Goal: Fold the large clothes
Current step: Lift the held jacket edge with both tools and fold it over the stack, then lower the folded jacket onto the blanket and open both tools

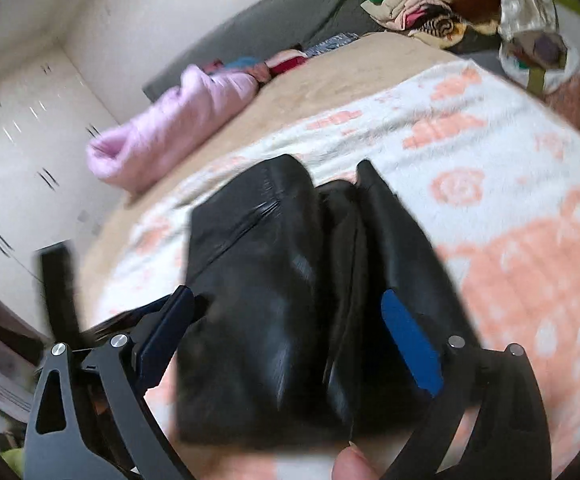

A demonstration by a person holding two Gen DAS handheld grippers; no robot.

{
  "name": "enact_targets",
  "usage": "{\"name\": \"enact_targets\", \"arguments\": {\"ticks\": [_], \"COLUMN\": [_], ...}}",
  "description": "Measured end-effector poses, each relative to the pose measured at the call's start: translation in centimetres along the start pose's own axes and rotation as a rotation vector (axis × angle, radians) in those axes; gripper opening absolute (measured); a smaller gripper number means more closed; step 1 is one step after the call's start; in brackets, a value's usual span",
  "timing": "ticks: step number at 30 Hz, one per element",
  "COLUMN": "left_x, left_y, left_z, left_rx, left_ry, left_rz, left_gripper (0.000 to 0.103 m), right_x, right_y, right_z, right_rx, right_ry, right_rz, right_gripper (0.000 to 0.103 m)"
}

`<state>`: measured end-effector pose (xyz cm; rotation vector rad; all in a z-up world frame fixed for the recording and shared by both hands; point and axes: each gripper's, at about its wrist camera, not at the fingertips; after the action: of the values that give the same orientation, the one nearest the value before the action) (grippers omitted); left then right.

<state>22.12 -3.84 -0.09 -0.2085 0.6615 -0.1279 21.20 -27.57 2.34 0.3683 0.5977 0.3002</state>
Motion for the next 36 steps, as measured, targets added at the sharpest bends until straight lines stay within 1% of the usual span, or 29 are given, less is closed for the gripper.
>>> {"name": "enact_targets", "arguments": {"ticks": [1,2,3,4,5,6,7,8,10,11,12,13,15,17,19,22,24,27,28,29,31,32,33,34,35,36], "left_x": [-0.1,-0.1,-0.2,-0.5,-1.0,-1.6,-2.0,-2.3,-2.4,-2.1,-1.6,-1.2,0.1,1.3,2.0,2.8,3.1,3.6,3.7,3.8,3.9,3.9,3.9,3.9,3.8,3.7], "left_y": [0.0,0.2,0.3,0.5,0.7,0.8,0.9,0.9,0.8,0.5,-0.1,-0.4,-0.7,-1.2,-1.4,-1.6,-1.7,-1.7,-1.7,-1.8,-1.8,-1.8,-1.9,-2.1,-2.1,-2.1], "left_z": [0.0,0.0,0.1,0.2,0.4,0.7,0.9,1.1,1.4,1.4,1.2,0.9,0.0,-1.0,-1.6,-2.1,-2.3,-2.3,-2.2,-2.2,-2.2,-2.2,-2.2,-2.2,-2.1,-2.0], "left_rx": [-0.005,-0.014,-0.026,-0.043,-0.058,-0.074,-0.086,-0.104,-0.137,-0.132,-0.119,-0.121,-0.161,-0.188,-0.200,-0.238,-0.245,-0.247,-0.253,-0.251,-0.249,-0.248,-0.240,-0.231,-0.221,-0.211], "left_ry": [0.000,-0.001,0.000,-0.005,-0.019,-0.036,-0.043,-0.047,-0.035,-0.022,0.001,0.015,0.073,0.112,0.126,0.162,0.175,0.190,0.193,0.195,0.193,0.191,0.186,0.181,0.175,0.171], "left_rz": [-0.004,-0.009,-0.021,-0.033,-0.045,-0.060,-0.070,-0.084,-0.123,-0.129,-0.133,-0.140,-0.180,-0.205,-0.219,-0.250,-0.257,-0.258,-0.262,-0.261,-0.262,-0.264,-0.262,-0.258,-0.250,-0.241], "left_gripper": [0.073,0.073,0.073,0.073,0.074,0.075,0.077,0.083,0.085,0.086,0.089,0.090,0.092,0.093,0.093,0.093,0.095,0.095,0.095,0.095,0.095,0.095,0.095,0.095,0.095,0.095], "right_x": [1.1,2.3,2.6,2.3,1.4,0.7,-0.8,-1.2,-2.5,-2.5,-2.2,-1.4,0.1,0.8,0.9,0.9,0.9,1.0,0.8,0.7,0.3,0.3,0.4,1.1,1.4,1.6], "right_y": [-0.1,-0.2,-0.1,0.2,1.0,1.4,1.7,1.8,1.1,0.0,-1.2,-3.1,-5.6,-7.4,-8.7,-9.4,-9.5,-9.9,-10.2,-10.4,-10.9,-11.1,-11.3,-11.5,-11.6,-11.7], "right_z": [0.0,0.0,0.1,0.4,1.1,1.3,2.3,3.1,3.9,4.0,3.9,3.5,2.4,1.4,0.5,-0.6,-0.7,-1.1,-1.2,-1.1,-1.3,-1.5,-1.7,-2.3,-2.5,-2.8], "right_rx": [-0.013,-0.030,-0.038,-0.061,-0.100,-0.107,-0.119,-0.138,-0.166,-0.159,-0.129,-0.078,-0.010,0.016,0.053,0.083,0.107,0.125,0.148,0.158,0.173,0.173,0.180,0.210,0.237,0.271], "right_ry": [0.029,0.050,0.044,0.027,-0.011,-0.043,-0.101,-0.135,-0.186,-0.189,-0.169,-0.126,-0.062,-0.039,-0.009,0.019,0.032,0.054,0.069,0.076,0.104,0.112,0.122,0.140,0.149,0.149], "right_rz": [-0.002,0.006,0.021,0.033,0.065,0.091,0.128,0.131,0.112,0.101,0.096,0.077,0.024,-0.019,-0.054,-0.076,-0.081,-0.073,-0.072,-0.058,0.000,0.004,0.010,0.033,0.038,0.041], "right_gripper": [0.067,0.039,0.034,0.027,0.025,0.024,0.024,0.024,0.024,0.024,0.024,0.024,0.024,0.024,0.024,0.026,0.032,0.052,0.066,0.073,0.073,0.070,0.065,0.052,0.047,0.046]}}
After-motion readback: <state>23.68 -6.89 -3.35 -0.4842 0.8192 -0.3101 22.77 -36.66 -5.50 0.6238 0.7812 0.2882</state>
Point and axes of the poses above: each gripper's, at about its wrist camera, not at the fingertips, and x roughly the way its jaws point, y to its left, z to its top, and after that the axes turned 14 degrees about -y, right-handed
